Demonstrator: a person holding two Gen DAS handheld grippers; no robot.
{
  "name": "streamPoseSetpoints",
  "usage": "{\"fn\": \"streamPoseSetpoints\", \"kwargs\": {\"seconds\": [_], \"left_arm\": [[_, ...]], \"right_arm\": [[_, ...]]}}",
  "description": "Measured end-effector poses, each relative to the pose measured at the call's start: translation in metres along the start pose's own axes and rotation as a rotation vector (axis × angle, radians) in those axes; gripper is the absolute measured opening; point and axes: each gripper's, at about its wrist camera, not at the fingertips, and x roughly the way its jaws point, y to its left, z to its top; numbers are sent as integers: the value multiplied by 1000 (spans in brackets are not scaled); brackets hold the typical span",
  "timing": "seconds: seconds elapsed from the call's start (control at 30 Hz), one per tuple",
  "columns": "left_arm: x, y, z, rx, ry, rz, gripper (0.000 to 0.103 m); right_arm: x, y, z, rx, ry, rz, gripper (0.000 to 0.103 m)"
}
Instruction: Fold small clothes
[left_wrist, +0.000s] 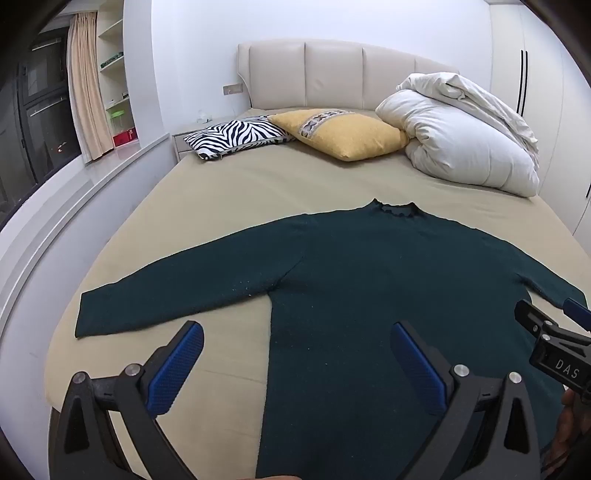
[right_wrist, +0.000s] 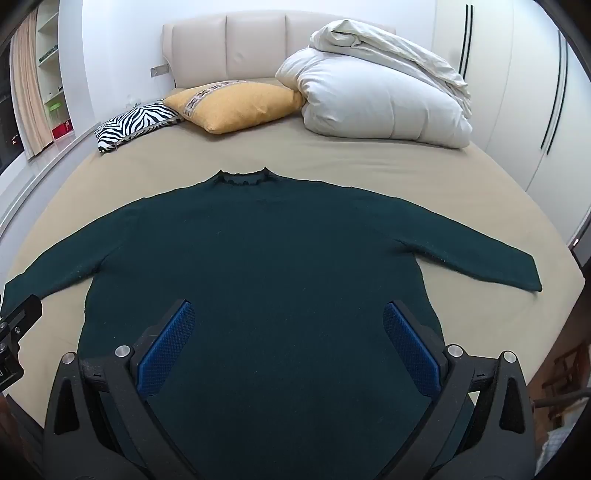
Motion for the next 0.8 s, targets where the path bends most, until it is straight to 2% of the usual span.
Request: {"fn": "streamPoseSetpoints", "kwargs": {"seconds": [0.03, 0.8], "left_arm": [[-5, 3, -2, -19, -19, -14, 103], [4, 11, -6, -38, 0, -14, 103]], "right_arm": [[0, 0, 0, 1, -1, 3, 103], [3, 4, -2, -11, 18, 7, 103]]}}
